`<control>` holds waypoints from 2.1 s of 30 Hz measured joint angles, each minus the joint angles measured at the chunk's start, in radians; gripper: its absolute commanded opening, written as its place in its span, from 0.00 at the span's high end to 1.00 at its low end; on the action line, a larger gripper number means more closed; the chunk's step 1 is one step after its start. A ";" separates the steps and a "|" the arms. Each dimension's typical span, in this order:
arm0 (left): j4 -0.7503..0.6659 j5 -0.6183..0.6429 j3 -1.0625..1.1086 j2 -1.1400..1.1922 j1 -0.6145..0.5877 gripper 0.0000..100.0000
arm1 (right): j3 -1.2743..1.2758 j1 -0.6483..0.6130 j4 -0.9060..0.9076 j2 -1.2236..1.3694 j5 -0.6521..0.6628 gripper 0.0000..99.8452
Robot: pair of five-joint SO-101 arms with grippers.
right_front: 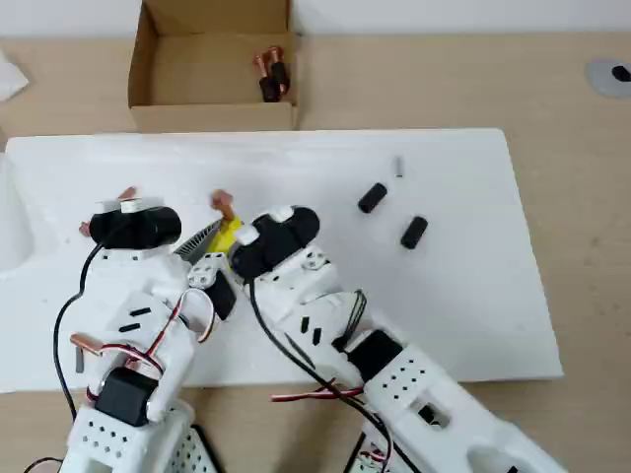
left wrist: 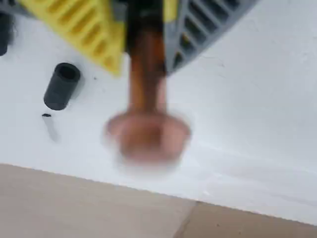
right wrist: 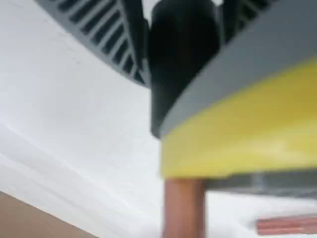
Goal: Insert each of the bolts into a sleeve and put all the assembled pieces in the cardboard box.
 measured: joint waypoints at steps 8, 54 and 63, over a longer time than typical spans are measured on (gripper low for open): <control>0.012 -0.002 -0.005 0.000 0.003 0.82 | 0.000 0.003 0.000 0.000 0.002 0.99; 0.563 -0.376 -0.258 -0.002 -0.439 0.81 | -1.869 0.365 0.157 1.714 0.187 0.99; 0.563 -0.376 -0.206 -0.002 -0.445 0.81 | -2.573 0.370 0.390 2.239 0.261 0.84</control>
